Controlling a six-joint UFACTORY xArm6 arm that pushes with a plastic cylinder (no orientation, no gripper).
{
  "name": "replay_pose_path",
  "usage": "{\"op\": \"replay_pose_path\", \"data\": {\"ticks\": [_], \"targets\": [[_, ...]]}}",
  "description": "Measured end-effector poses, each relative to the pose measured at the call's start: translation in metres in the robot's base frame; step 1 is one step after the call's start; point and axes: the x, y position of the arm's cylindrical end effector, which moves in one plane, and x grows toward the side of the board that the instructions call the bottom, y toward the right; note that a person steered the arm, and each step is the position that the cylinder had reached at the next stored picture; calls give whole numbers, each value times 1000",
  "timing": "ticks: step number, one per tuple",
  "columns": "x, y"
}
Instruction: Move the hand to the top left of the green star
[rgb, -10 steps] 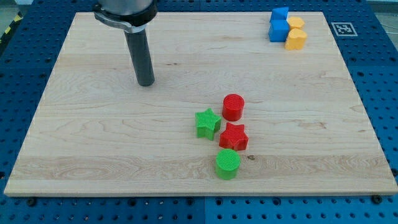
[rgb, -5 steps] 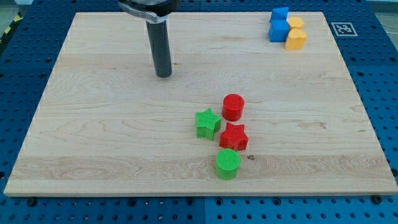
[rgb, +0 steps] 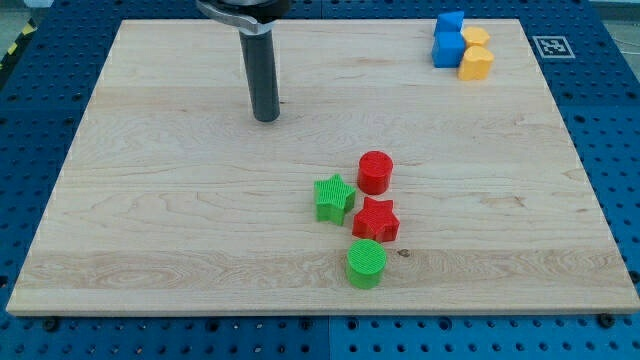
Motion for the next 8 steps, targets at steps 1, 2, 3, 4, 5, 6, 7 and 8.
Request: {"op": "replay_pose_path", "data": {"ticks": [1, 2, 3, 4, 5, 6, 7, 8], "targets": [[-3, 0], [-3, 0], [-3, 0], [-4, 0], [-5, 0], [-5, 0], [-7, 0], [-12, 0]]}}
